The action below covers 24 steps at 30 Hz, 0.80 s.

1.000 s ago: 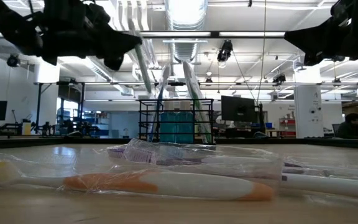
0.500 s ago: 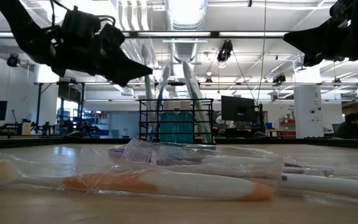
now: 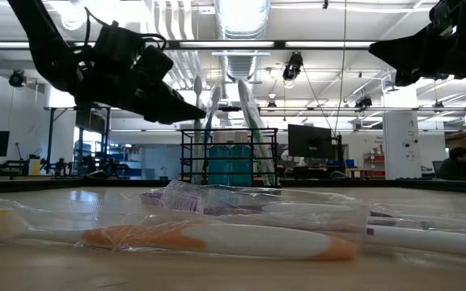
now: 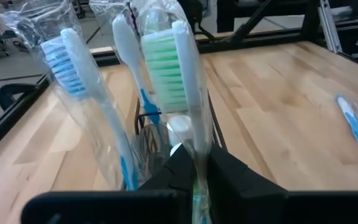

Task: Pick & Place toothbrushing station
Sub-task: Put the green toothbrush into the wire organizer

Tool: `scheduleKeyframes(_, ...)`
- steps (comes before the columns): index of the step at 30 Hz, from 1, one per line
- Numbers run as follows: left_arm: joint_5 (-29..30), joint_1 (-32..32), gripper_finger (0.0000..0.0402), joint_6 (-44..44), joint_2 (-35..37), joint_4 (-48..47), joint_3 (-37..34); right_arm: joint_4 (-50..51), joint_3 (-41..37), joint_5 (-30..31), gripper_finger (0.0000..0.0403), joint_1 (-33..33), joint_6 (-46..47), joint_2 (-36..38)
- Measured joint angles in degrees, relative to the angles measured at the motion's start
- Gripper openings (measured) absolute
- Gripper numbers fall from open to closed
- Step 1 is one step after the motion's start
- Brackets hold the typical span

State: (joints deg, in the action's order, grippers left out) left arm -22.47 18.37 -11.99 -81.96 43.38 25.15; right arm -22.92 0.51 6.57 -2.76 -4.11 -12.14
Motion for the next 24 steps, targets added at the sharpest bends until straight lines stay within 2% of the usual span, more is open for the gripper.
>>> scheduleKeyframes(5, -0.2, 0.0, 0.0054, 0.2, -1.1, -1.1, 0.5, 0.0, 0.0, 0.0, 0.0012, 0.0, -0.8, 0.0)
scheduleKeyframes(11, -0.6, 0.0, 0.0126, 0.8, -0.1, -3.4, 0.5, 0.1, 0.0, 0.0, 0.0012, 0.0, -0.8, 0.0)
scheduleKeyframes(18, -0.6, 0.0, 0.0226, 3.4, 5.4, -4.9, 0.5, 0.1, 0.0, 0.0, 0.0012, 0.0, -0.6, -0.1)
scheduleKeyframes(24, 0.3, 0.2, 0.0277, 3.6, 13.2, -13.9, 0.5, 0.2, 0.0, 0.0, 0.0012, 0.0, 0.7, -0.1)
